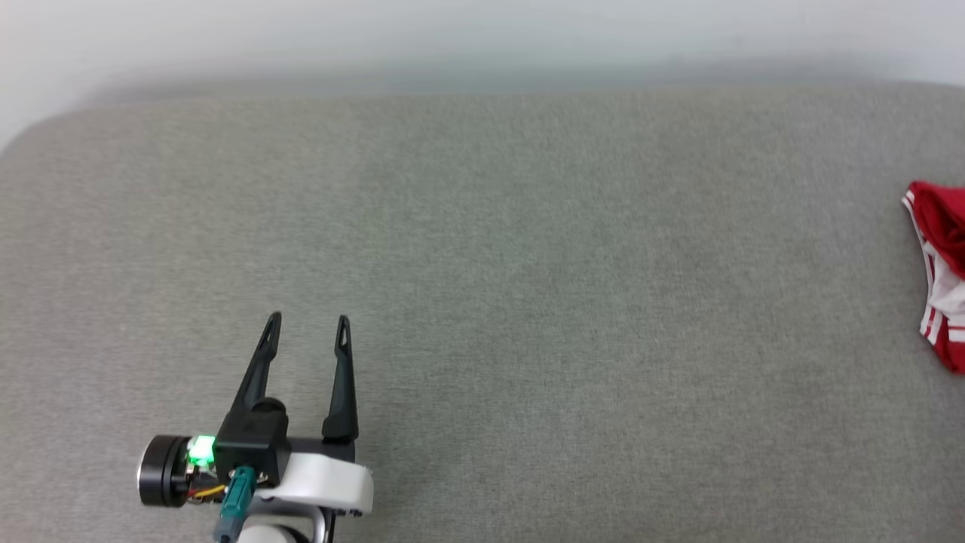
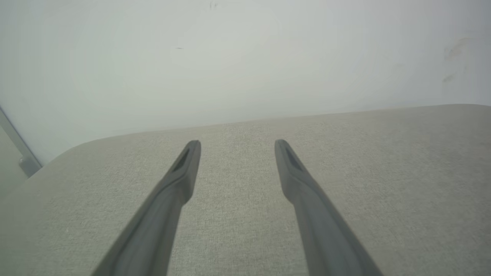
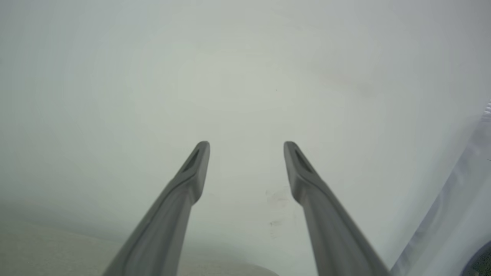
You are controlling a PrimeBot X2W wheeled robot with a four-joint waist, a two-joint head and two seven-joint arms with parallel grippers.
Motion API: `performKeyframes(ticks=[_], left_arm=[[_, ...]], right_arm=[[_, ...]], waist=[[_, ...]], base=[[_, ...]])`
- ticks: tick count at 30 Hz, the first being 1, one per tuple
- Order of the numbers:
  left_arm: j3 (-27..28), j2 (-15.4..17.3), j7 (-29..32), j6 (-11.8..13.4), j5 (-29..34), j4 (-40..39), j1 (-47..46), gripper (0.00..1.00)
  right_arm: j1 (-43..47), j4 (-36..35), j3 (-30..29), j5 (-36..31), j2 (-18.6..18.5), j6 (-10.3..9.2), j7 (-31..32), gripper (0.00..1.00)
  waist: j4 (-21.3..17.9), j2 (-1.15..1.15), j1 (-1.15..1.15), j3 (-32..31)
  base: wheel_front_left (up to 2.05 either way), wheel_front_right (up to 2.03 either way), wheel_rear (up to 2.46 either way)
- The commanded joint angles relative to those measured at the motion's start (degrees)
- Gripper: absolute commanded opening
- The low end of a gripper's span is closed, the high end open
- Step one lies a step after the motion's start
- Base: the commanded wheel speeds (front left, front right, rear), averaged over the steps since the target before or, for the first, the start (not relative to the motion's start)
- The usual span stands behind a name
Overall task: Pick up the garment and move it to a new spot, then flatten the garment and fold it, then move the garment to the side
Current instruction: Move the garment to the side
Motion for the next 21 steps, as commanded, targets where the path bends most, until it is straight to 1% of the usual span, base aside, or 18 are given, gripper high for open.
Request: performKeyframes(ticks=[1, 5, 8, 13, 17, 21], left_arm=[[0.38, 0.21, -0.10, -0.17, -0.23, 0.35, 1.17, 1.00], [0.85, 0.14, -0.11, -0.34, -0.37, 0.81, 2.68, 1.00], [1.17, 0.03, -0.11, -0.35, -0.51, 1.26, 3.94, 1.00], [2.29, 0.26, -0.11, -0.52, -0.91, 2.04, 5.39, 1.00], [2.92, 0.36, -0.11, -0.94, -1.05, 2.31, 6.17, 1.00], [3.42, 0.33, -0.11, -1.30, -1.05, 2.50, 6.58, 1.00]], right_arm=[[3.79, -4.24, -1.12, -0.68, 2.69, -0.08, -0.05, 1.00], [11.60, -13.74, -1.23, -0.92, 8.70, -0.08, -0.07, 1.00], [17.05, -17.26, 0.41, -1.07, 12.51, -0.08, -0.08, 1.00], [24.86, -19.12, 3.16, -0.58, 17.71, -0.07, -0.09, 1.00], [30.12, -18.89, 4.24, 0.45, 20.68, -0.08, -0.09, 1.00], [34.47, -18.46, 4.09, 1.75, 22.64, -0.07, -0.09, 1.00]], waist=[[1.36, 0.00, 0.01, -2.06], [2.10, 0.00, 0.01, -4.48], [2.42, 0.00, 0.01, -6.22], [2.86, 0.00, 0.01, -8.57], [3.13, 0.00, 0.01, -9.72], [3.39, 0.00, 0.01, -10.49]], base=[[0.00, 0.00, 0.00], [0.00, 0.00, 0.00], [0.00, 0.00, 0.00], [0.00, 0.00, 0.00], [0.00, 0.00, 0.00], [0.00, 0.00, 0.00]])
